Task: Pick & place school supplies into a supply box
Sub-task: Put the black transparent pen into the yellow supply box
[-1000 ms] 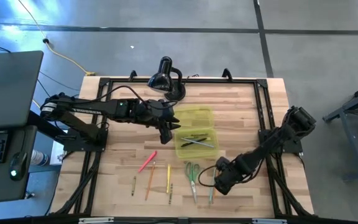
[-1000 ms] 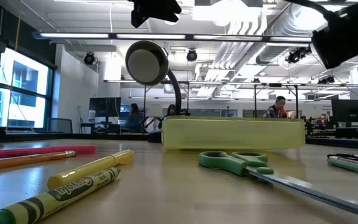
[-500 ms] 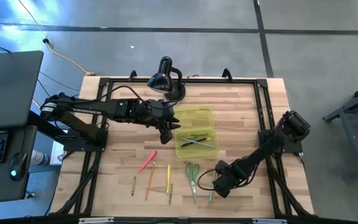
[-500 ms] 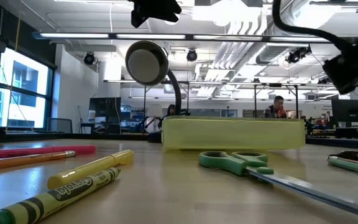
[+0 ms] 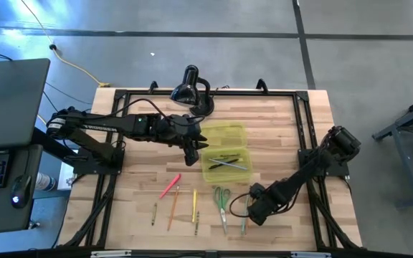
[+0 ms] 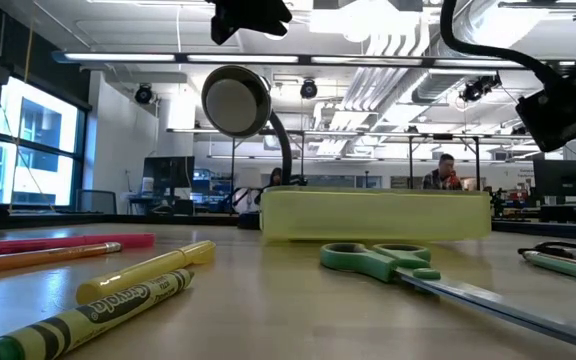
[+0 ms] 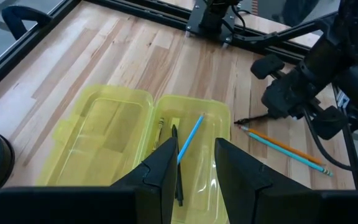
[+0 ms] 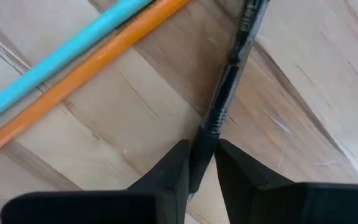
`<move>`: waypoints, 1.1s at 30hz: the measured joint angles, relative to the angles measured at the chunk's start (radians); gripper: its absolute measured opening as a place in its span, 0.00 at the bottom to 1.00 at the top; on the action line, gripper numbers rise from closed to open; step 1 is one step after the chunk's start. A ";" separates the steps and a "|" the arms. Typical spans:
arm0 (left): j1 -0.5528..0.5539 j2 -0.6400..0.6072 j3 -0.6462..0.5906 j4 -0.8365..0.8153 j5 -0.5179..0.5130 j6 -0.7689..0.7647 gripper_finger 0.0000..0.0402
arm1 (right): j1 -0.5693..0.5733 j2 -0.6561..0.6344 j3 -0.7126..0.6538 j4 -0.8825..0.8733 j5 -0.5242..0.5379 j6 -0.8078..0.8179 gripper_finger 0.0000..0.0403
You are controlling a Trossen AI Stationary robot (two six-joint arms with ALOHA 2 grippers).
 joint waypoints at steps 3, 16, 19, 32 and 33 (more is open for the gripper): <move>0.000 0.000 0.000 -0.001 0.000 0.002 0.34 | 0.000 0.000 -0.005 0.000 0.009 -0.084 0.06; 0.000 0.000 0.000 0.000 0.000 0.003 0.34 | 0.002 -0.278 -0.012 0.013 0.045 -0.270 0.02; 0.000 0.000 0.000 0.001 -0.001 0.003 0.34 | -0.011 -0.372 -0.010 0.059 0.189 -0.373 0.03; 0.000 0.000 0.000 0.010 -0.004 -0.006 0.34 | -0.383 -0.404 -0.010 0.280 0.314 -0.920 0.03; 0.000 0.000 0.000 0.010 -0.004 -0.014 0.34 | -0.410 -0.380 -0.010 0.277 0.284 -0.931 0.03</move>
